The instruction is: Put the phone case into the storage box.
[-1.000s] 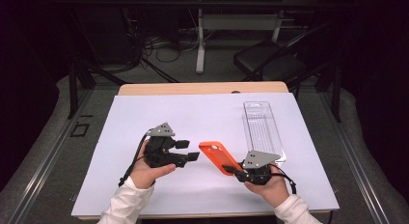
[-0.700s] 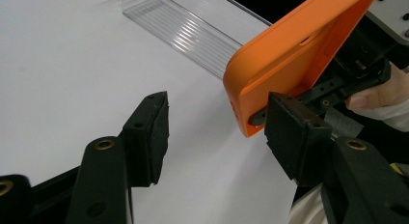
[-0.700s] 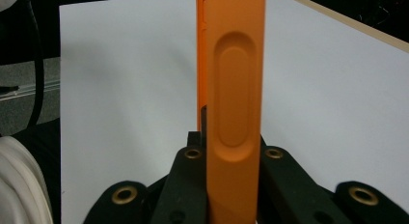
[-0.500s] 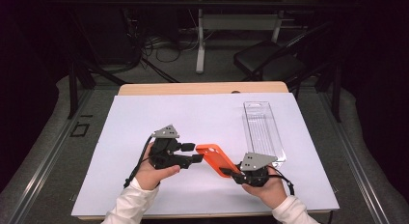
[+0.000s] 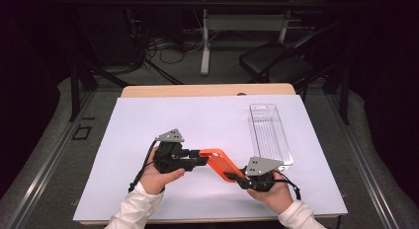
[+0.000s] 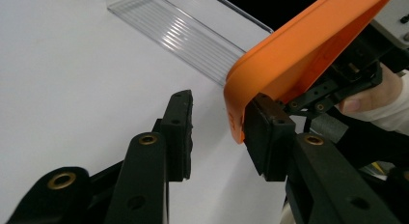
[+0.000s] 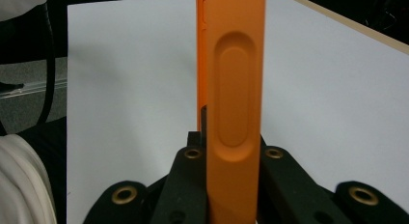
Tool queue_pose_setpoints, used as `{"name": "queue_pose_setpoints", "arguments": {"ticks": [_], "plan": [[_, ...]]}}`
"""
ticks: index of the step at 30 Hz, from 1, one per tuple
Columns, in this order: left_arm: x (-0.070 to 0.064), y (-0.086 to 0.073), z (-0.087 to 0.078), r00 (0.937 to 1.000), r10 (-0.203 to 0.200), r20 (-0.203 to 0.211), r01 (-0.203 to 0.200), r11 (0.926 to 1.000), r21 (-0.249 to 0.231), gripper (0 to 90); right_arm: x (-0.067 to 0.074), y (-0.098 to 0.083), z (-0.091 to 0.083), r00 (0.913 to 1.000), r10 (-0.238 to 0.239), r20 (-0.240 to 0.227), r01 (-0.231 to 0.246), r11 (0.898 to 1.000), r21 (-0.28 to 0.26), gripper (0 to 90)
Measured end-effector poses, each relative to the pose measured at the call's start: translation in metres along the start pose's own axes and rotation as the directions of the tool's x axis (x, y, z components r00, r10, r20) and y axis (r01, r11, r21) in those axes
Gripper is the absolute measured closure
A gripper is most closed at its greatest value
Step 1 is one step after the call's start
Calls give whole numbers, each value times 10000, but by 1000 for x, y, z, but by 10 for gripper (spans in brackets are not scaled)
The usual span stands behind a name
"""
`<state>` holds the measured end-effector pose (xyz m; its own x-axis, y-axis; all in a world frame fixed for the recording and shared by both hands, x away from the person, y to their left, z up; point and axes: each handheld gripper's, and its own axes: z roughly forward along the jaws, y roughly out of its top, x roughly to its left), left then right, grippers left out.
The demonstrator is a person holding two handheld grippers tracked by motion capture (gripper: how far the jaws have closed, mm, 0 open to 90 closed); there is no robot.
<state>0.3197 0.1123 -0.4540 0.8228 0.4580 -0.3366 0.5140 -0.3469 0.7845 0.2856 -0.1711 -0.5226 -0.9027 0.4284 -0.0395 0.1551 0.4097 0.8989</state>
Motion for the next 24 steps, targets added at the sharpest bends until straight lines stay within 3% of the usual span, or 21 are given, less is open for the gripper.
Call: {"name": "queue_pose_setpoints", "arguments": {"ticks": [14, 24], "plan": [[-3, 0, 3, 9990, 342, 284, -341, 9994, -48, 763, 1, 0, 1, 10000, -43, -83, 43, 10000, -32, 871], [-2, -1, 2, 9985, 54, 538, -43, 9998, -196, 814, 1, -1, 1, 9998, 16, -193, -17, 10000, -63, 871]]}}
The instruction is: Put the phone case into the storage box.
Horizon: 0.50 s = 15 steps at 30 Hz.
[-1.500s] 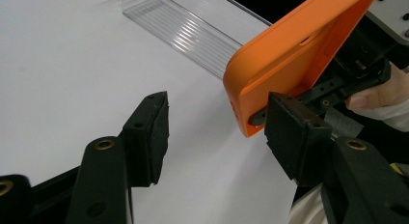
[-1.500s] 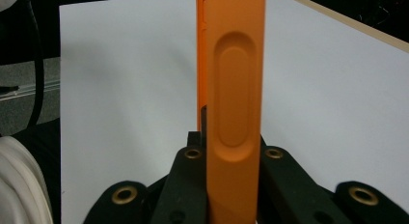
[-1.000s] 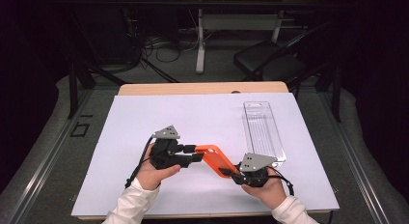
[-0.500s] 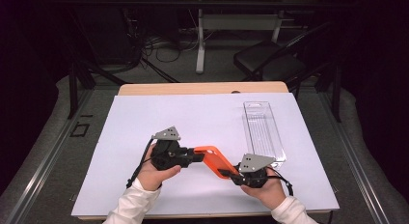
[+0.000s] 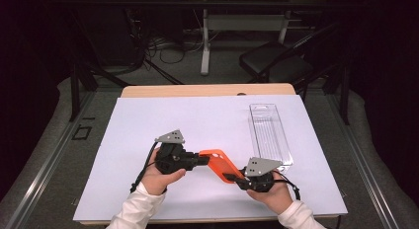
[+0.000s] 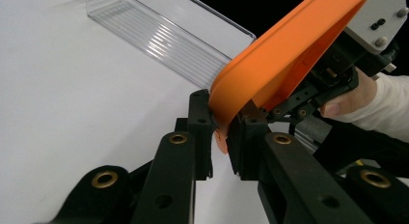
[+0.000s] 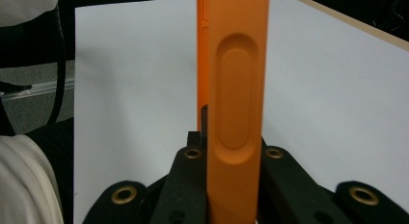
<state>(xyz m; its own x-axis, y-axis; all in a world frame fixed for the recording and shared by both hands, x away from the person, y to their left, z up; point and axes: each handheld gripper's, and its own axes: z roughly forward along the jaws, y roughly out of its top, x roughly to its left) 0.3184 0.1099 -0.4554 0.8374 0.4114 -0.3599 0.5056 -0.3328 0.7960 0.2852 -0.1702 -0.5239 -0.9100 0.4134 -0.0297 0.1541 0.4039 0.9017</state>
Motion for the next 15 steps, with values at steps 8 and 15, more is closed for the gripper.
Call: {"name": "queue_pose_setpoints", "arguments": {"ticks": [8, 15], "plan": [[1, -1, 0, 9989, -418, 192, 421, 9990, -124, 830, 0, 0, 0, 10000, -25, 0, 25, 10000, 35, 869], [9, -4, 2, 9920, -1143, 545, 1154, 9932, -176, 835, 0, 0, 0, 10000, 28, -25, -28, 10000, 53, 869]]}}
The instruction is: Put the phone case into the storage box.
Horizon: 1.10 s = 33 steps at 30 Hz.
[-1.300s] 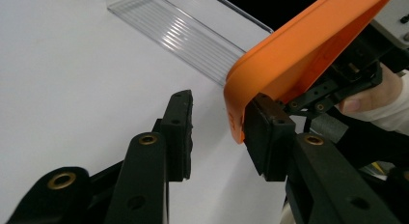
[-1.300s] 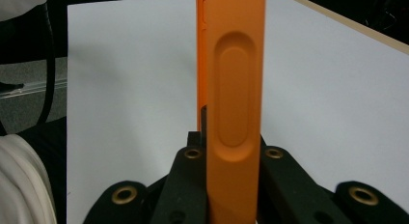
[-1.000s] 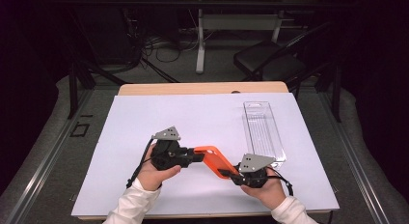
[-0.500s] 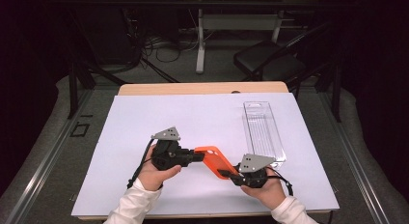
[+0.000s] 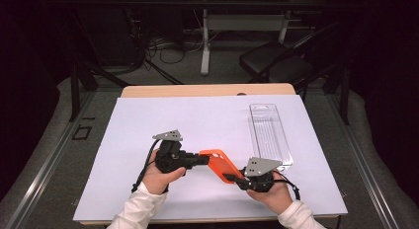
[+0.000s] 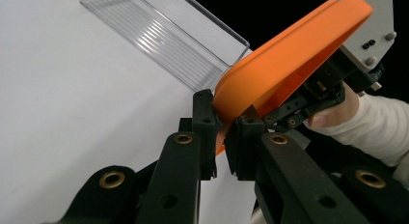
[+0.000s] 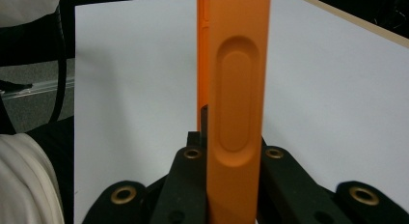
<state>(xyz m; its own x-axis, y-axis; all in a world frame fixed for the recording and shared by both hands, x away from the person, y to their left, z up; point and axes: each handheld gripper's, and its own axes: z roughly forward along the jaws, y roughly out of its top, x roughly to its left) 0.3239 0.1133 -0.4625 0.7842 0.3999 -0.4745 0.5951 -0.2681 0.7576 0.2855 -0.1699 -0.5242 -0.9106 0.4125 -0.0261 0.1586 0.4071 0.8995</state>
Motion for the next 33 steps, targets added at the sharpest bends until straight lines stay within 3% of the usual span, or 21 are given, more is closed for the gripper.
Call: {"name": "queue_pose_setpoints", "arguments": {"ticks": [5, 6, 19, 24, 33], "plan": [[2, 0, 0, 9998, -149, 92, 149, 9999, -19, 837, 0, 0, 0, 10000, 13, -1, -13, 10000, -21, 868], [2, 0, 0, 9990, -426, 117, 425, 9991, 71, 837, -1, 0, 0, 10000, 18, -2, -18, 10000, -20, 868], [0, 0, -1, 9971, -752, -63, 752, 9972, -34, 839, -1, 1, -1, 9995, 304, -93, -305, 9995, -108, 853], [-1, 0, 0, 9963, -833, -224, 835, 9965, 95, 840, -2, 1, -1, 9989, 451, -105, -452, 9990, -42, 819], [-1, 0, 0, 9896, -1329, -557, 1334, 9910, 56, 840, -3, 2, -1, 9968, 776, -207, -778, 9969, -70, 717]]}}
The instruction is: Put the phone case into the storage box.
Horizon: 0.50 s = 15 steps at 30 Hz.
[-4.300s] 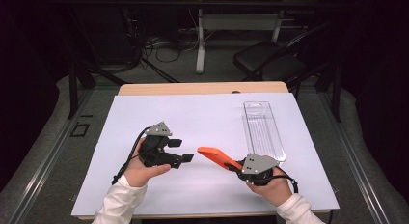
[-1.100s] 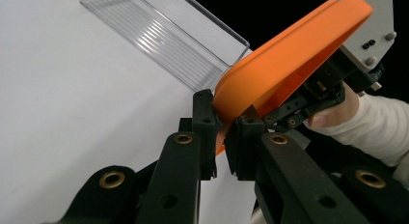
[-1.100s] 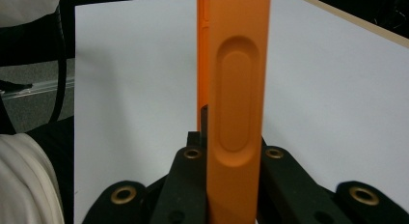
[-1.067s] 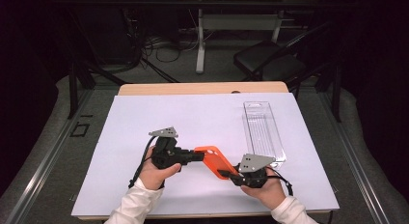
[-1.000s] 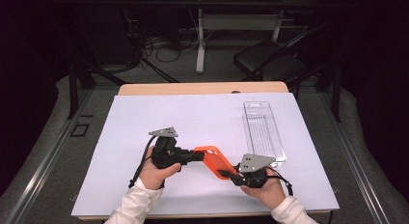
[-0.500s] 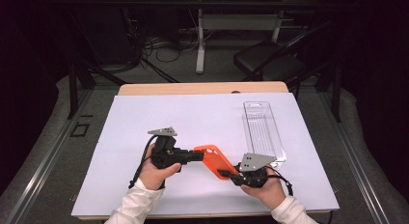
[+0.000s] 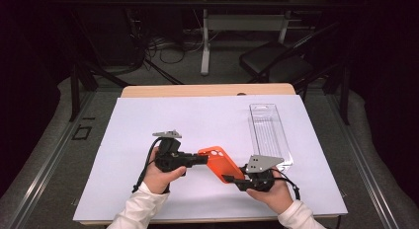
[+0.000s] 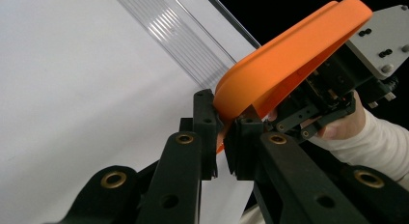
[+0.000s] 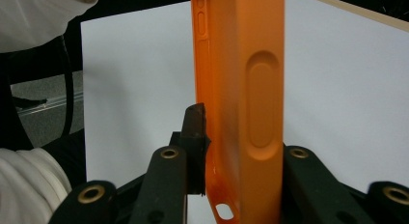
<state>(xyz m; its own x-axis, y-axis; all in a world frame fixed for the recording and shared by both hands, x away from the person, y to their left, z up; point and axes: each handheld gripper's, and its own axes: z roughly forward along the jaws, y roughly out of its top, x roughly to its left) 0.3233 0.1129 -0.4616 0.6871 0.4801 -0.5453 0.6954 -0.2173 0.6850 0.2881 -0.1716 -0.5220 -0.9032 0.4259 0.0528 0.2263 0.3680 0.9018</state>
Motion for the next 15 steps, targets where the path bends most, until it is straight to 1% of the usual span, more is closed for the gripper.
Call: {"name": "queue_pose_setpoints", "arguments": {"ticks": [3, 4, 6, 9, 12, 13, 15], "plan": [[0, 2, 0, 9999, 1, -139, 0, 10000, 56, 841, 0, 1, 0, 10000, 5, 38, -5, 10000, -93, 685], [-1, 3, 0, 9997, -77, -219, 78, 10000, 28, 841, -1, 1, 0, 10000, 31, 20, -31, 9999, -116, 673], [-1, 4, 0, 9996, -93, -268, 94, 9999, 34, 841, -1, 2, -1, 9999, 107, 40, -106, 9998, -172, 643], [0, 7, 1, 9990, -218, -400, 222, 9997, 93, 841, -1, 3, -1, 10000, 41, 22, -41, 9998, -189, 590], [0, 9, 2, 9982, -352, -476, 358, 9993, 119, 842, -2, 3, -1, 9998, 3, 189, 1, 9998, -204, 561], [0, 10, 2, 9981, -365, -504, 374, 9991, 182, 842, -2, 3, -1, 9998, 47, 200, -42, 9997, -250, 552], [-1, 12, 3, 9975, -390, -589, 403, 9990, 200, 842, -3, 3, -1, 9995, -7, 309, 15, 9996, -270, 539]]}}
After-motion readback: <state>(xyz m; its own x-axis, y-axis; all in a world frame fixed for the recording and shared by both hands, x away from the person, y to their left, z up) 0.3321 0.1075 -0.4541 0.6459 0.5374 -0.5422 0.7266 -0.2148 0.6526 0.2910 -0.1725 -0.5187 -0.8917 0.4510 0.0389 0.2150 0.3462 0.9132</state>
